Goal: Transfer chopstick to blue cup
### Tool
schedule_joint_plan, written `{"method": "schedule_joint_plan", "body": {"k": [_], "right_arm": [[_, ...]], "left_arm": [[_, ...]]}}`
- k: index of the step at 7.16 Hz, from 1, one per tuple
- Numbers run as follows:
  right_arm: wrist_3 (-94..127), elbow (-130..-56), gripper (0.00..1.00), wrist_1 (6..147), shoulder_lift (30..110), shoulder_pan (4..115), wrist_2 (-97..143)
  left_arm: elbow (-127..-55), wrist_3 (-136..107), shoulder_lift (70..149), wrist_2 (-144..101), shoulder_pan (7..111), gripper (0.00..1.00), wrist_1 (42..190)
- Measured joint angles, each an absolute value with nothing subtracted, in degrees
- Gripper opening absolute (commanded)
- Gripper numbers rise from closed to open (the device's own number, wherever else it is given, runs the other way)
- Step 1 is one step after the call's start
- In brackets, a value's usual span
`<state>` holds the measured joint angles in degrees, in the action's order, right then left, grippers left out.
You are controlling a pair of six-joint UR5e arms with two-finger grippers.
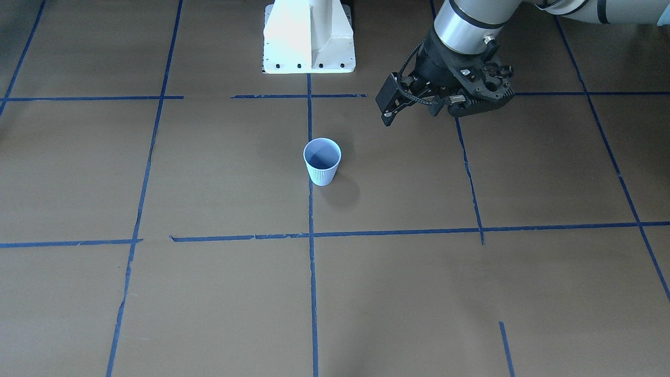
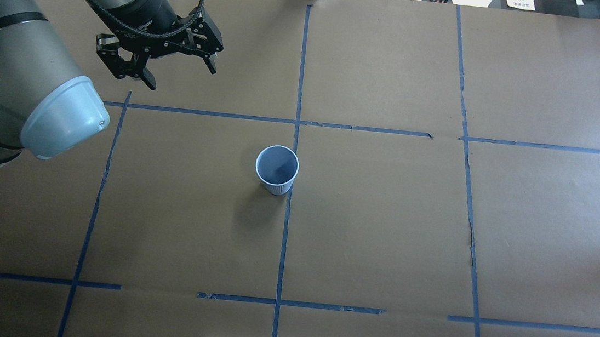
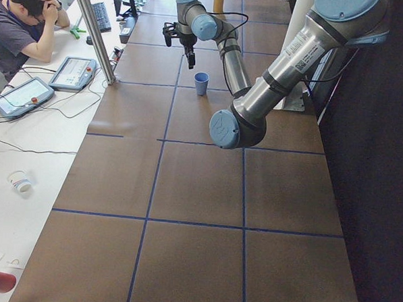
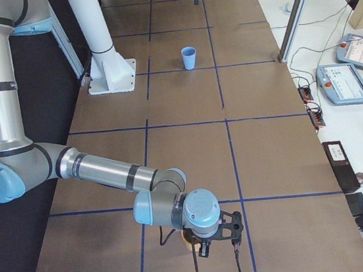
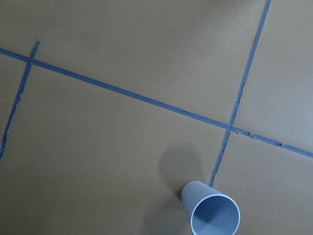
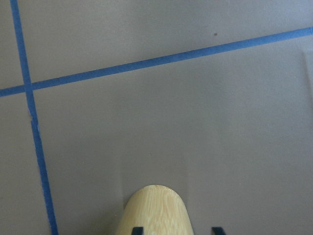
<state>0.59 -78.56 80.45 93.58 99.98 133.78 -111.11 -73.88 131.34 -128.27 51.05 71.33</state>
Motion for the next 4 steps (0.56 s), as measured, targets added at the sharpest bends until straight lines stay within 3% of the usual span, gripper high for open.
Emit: {"method": "schedule_joint_plan", "body": {"k": [4], "right_arm": [[-0.15,-80.55,0.0,80.5,92.57,105.25,133.85]], "left_arm": [[-111.02,-74.13,131.21,-128.23,50.67,1.0,71.56]]}}
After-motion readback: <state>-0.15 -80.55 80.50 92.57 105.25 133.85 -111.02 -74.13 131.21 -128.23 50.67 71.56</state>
